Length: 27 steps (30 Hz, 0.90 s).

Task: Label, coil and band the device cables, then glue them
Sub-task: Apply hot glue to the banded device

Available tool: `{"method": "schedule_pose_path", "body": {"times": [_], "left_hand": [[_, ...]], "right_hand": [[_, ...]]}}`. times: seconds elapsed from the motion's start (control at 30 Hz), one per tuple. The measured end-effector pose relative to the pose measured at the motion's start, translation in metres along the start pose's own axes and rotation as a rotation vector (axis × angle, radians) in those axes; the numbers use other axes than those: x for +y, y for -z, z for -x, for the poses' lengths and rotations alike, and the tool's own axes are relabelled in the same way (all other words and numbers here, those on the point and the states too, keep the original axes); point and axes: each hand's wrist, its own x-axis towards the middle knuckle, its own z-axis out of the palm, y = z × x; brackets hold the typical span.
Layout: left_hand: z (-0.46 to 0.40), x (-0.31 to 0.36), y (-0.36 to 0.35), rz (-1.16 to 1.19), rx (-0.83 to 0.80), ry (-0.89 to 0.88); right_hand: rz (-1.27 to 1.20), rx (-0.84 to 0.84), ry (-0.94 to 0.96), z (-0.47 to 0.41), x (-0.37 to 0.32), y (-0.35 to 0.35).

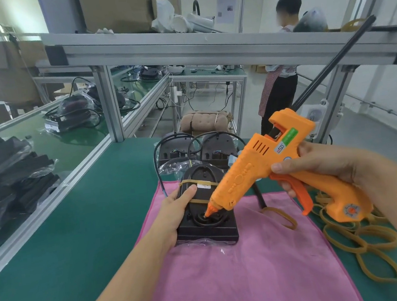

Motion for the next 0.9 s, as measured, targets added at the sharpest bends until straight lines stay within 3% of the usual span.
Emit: {"method": "schedule_pose_path", "body": {"times": [0.9], "left_hand": [[-0.0002, -0.0003, 0.0006, -0.001, -0.003, -0.003]], "right_hand": [[-0.004, 0.056, -0.023, 0.0002, 0.0046, 0.0036]]}}
